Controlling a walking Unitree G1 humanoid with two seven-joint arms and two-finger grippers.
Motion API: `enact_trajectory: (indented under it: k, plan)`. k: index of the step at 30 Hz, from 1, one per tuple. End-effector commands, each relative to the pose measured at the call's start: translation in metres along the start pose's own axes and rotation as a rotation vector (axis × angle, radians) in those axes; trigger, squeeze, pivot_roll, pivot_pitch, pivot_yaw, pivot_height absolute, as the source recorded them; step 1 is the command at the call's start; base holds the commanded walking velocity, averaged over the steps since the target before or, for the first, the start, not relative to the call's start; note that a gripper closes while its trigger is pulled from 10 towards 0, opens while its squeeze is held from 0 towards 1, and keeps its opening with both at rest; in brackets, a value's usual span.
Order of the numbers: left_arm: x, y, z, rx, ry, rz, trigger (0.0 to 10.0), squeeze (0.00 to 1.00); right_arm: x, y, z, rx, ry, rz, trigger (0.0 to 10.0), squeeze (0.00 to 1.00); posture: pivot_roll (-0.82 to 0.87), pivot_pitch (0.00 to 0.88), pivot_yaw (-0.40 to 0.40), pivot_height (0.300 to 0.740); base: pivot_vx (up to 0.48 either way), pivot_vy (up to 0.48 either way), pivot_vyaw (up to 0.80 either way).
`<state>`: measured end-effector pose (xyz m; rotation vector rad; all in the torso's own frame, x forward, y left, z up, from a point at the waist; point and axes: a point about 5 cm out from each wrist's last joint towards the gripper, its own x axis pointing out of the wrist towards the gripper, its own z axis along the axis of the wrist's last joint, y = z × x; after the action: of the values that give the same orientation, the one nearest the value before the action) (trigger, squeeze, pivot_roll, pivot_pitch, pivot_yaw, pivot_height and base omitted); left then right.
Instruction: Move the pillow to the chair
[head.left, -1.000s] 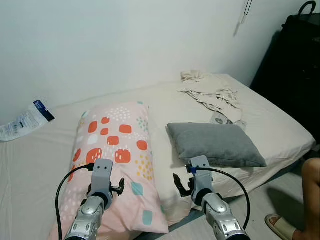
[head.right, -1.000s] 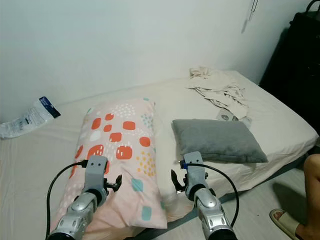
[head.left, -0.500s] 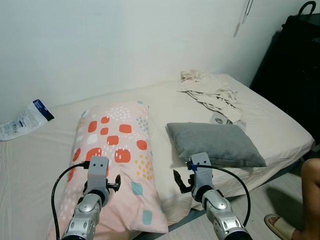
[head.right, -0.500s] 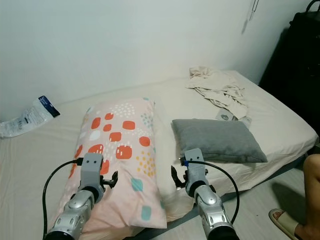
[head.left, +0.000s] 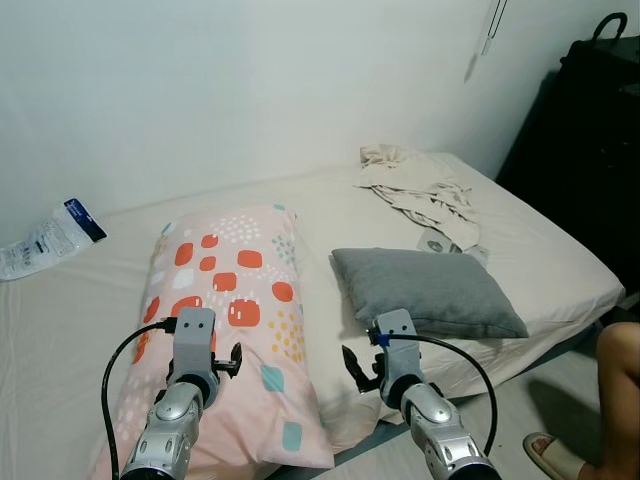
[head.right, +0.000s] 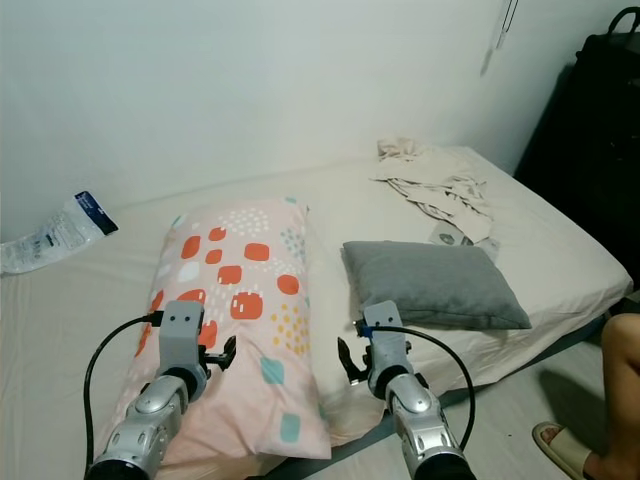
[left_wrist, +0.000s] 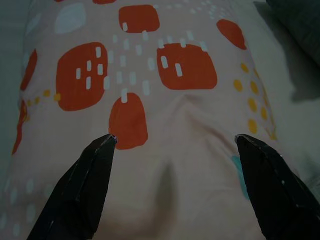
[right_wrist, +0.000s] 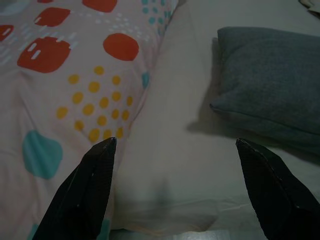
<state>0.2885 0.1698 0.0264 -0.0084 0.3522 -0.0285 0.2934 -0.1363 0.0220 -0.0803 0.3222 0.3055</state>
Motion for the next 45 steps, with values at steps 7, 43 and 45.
enact_trajectory:
  k: [7,43,45]
  plan:
    - [0.002,-0.001,-0.003,0.041,0.019,0.011,10.0,0.00,0.000,-0.003,0.000,0.087,-0.013,-0.036,10.0,0.00,0.04,0.044,-0.049,0.740,0.000,0.000,0.00]
    - [0.005,-0.008,0.000,0.073,0.025,-0.001,10.0,0.00,-0.005,-0.015,0.002,0.090,-0.048,-0.091,10.0,0.00,0.00,0.059,-0.034,0.740,0.000,0.000,0.00]
    - [0.005,-0.008,0.001,0.074,0.024,-0.003,10.0,0.00,-0.005,-0.016,0.002,0.090,-0.049,-0.095,10.0,0.00,0.00,0.059,-0.034,0.740,0.000,0.000,0.00]
